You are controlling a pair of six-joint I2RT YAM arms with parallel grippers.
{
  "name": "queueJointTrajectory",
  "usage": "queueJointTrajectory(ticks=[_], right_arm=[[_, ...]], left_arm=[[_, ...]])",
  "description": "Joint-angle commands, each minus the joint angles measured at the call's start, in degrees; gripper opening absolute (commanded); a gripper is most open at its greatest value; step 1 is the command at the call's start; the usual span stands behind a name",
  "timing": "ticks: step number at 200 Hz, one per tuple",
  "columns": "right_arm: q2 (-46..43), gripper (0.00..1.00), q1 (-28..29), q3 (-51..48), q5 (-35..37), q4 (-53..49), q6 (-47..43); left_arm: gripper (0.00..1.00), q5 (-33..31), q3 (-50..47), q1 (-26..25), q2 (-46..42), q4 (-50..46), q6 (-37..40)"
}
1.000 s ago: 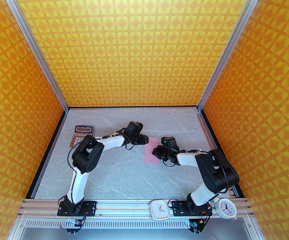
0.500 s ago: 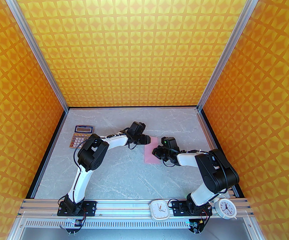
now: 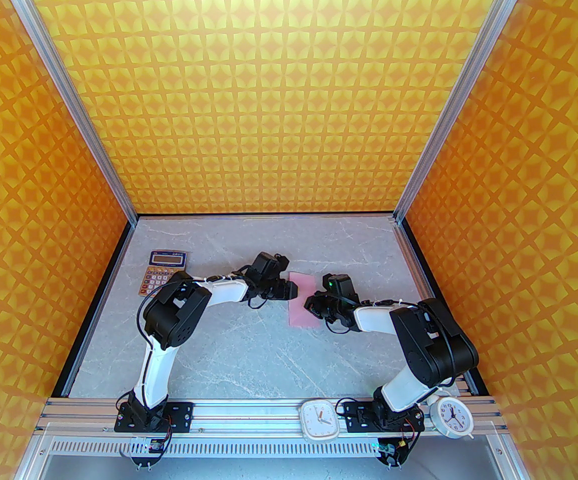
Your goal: Fold a paper plane with a square sheet of paper (fold left side to right side)
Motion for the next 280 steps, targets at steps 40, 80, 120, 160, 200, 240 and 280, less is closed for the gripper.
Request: queueJointTrajectory(ticks=[40,80,120,160,200,240,280], right_arm=[[1.2,0.00,-0.1,-2.1,2.6,-5.7,-1.3],[-2.2,0.02,-0.1,-1.7,1.9,-6.0,-1.4],[-8.5,0.25,-0.1,0.4,3.3,-9.8,-2.6],[-16.6,0.50,-0.1,4.3,9.0,-16.8,-5.1],[-21.5,0.83,-0.8,8.1,15.0,-22.5,-7.3],[-22.4,0.99,-3.9,9.8,17.2,-24.1,-9.1],[-21.5,0.98,-7.5,10.0,16.4,-23.2,-11.6]], left_arm=[[0.34,5.3,-5.1,-1.2,-1.1,4.5,-4.2],[0.20,4.3,-3.7,-1.2,0.9,5.1,-5.0],[0.04,2.2,-3.5,-1.1,0.2,4.4,-4.8],[0.00,-2.7,-4.4,1.1,-6.0,-2.5,-1.2],[0.00,-17.1,-2.7,4.0,-15.9,-20.8,7.2],[0.00,-39.0,4.7,3.5,-19.7,-43.4,11.3],[0.00,-60.1,20.3,-2.2,-11.8,-65.0,7.5]])
